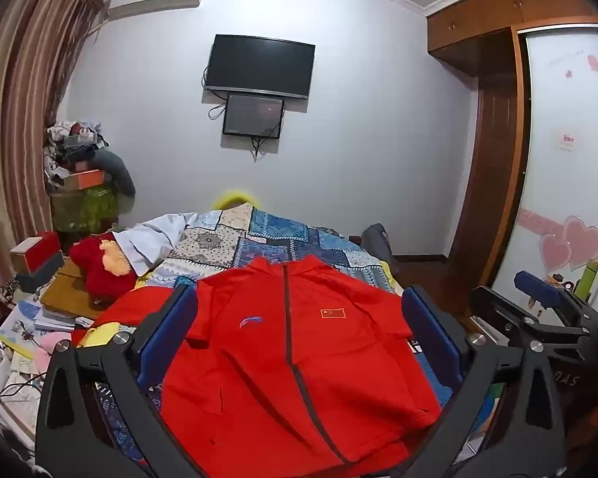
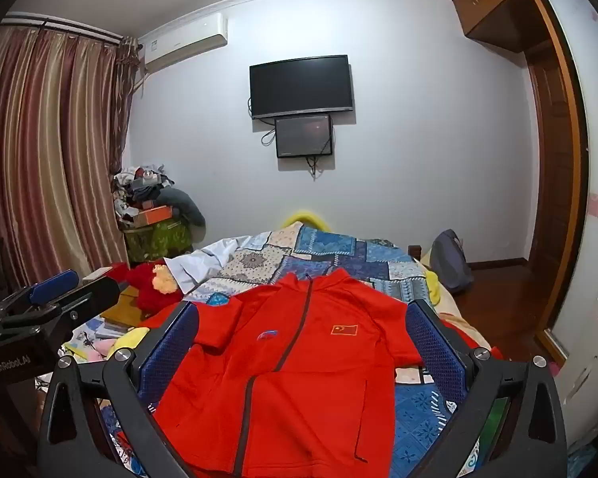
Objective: Fold large clothes
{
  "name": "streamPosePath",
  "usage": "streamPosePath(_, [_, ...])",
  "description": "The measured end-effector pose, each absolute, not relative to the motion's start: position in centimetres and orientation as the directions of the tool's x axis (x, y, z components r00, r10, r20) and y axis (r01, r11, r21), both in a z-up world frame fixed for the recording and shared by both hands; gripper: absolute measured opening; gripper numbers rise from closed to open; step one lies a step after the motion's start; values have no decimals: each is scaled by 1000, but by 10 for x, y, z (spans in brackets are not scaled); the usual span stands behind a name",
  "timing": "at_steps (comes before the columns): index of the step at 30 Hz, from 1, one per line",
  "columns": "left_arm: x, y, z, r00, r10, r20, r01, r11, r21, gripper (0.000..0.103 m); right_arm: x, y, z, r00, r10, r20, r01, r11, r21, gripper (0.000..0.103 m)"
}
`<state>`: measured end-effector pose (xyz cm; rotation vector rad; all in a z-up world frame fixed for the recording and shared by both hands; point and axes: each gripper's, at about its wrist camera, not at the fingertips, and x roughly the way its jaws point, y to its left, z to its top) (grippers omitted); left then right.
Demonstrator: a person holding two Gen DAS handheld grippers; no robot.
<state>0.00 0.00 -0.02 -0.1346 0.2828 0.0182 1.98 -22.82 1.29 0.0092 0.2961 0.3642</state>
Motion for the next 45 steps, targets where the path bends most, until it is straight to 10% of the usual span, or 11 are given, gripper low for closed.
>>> streamPosePath(45, [5,-6,0,960,68,-271,-90,993,-72,103,20,-228,14,890,351,-290,-349,935,61,103])
